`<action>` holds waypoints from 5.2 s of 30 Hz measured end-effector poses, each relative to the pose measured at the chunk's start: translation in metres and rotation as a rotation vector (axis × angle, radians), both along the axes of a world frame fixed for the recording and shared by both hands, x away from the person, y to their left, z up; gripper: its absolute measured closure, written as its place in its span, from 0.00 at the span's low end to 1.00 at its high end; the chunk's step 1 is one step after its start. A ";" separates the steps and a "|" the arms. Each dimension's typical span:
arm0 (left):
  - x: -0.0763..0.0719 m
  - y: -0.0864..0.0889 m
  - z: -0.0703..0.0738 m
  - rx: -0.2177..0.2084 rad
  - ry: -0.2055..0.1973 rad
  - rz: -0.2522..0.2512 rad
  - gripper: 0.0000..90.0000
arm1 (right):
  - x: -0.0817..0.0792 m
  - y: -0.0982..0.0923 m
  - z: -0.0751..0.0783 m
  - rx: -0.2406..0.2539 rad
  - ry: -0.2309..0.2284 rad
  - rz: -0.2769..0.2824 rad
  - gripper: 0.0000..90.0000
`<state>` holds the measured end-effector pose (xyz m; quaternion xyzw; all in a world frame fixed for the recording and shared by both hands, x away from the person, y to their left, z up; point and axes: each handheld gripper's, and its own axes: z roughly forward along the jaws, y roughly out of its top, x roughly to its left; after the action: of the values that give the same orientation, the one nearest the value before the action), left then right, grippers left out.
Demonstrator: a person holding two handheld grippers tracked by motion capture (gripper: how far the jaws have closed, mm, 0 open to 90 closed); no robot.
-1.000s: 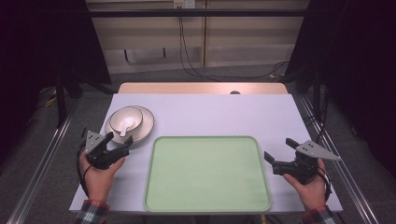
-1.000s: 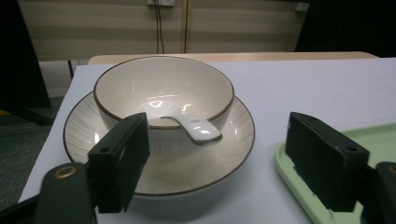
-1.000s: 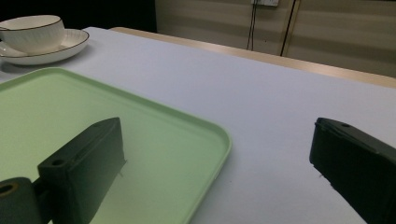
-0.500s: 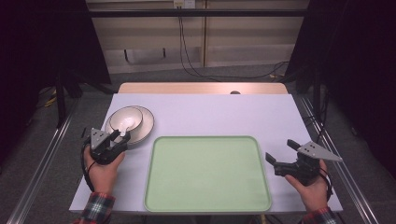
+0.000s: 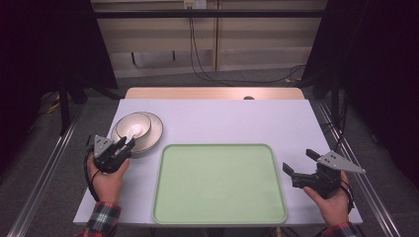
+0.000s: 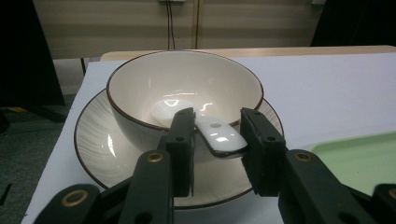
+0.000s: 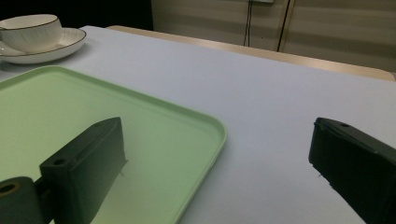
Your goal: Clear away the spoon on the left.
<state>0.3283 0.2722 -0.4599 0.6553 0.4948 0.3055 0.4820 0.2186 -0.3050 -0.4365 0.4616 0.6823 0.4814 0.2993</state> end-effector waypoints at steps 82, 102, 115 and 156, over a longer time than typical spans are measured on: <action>0.081 -0.022 0.045 -0.212 -0.118 0.017 0.95 | 0.005 -0.006 -0.007 0.025 0.028 0.032 0.04; 0.058 -0.015 0.093 -0.253 -0.091 -0.053 0.95 | 0.005 -0.004 -0.006 0.022 0.029 0.033 0.04; 0.049 -0.029 0.105 -0.281 -0.083 -0.143 0.95 | 0.005 -0.002 -0.006 0.015 0.031 0.039 0.04; 0.015 -0.071 0.092 -0.293 0.027 -0.401 0.95 | 0.004 0.002 -0.006 -0.012 0.025 0.062 0.04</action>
<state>0.3429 0.2010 -0.3677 0.6675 0.4001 0.1199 0.6164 0.2230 -0.3033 -0.4428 0.4445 0.7029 0.4805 0.2784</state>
